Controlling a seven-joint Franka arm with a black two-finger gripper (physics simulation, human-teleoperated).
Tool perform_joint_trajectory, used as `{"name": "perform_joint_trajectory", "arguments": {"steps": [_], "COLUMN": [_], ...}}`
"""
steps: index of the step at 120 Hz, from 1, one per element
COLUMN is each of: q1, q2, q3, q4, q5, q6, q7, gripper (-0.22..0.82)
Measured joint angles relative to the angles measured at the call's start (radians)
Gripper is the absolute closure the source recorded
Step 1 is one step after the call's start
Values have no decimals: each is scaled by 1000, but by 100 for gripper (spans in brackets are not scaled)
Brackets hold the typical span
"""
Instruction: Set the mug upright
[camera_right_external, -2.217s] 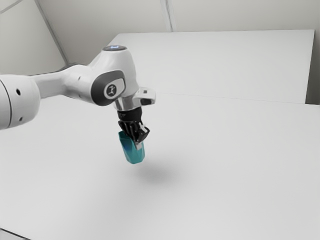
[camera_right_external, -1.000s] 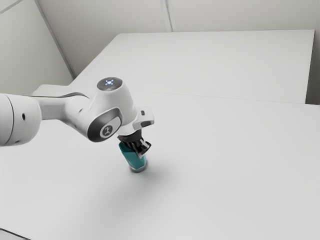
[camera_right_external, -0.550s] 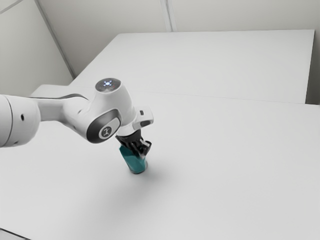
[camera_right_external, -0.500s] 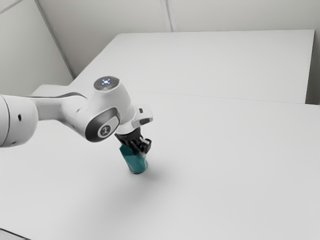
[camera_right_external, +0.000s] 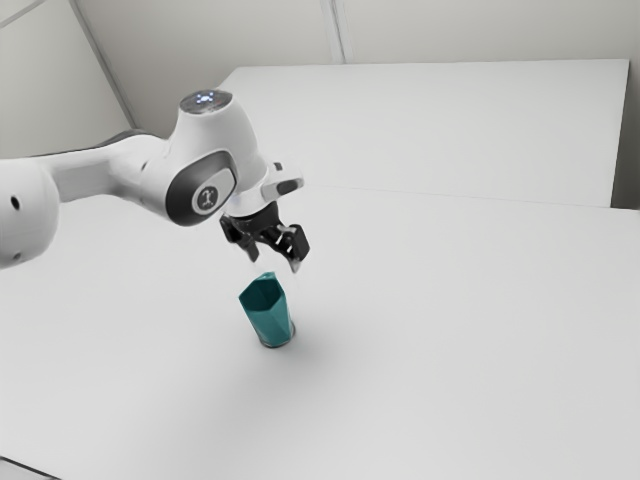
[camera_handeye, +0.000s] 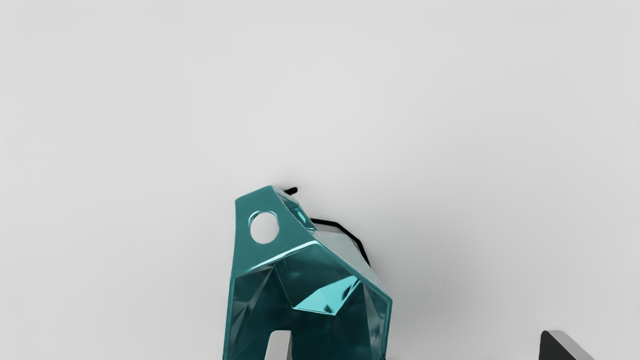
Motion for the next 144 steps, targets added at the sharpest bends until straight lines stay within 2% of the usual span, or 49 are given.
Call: {"name": "perform_joint_trajectory", "arguments": {"steps": [27,88,123,144], "q1": [8,4,87,92], "q2": [38,107,111,111], "q3": [-1,54,58,58], "q4": [138,462,579,614], "q5": [-32,-81,-71,-67], "q6": [-154,-429,-542,-587], "q7": [7,75,98,107], "gripper": [4,2,2,2]}}
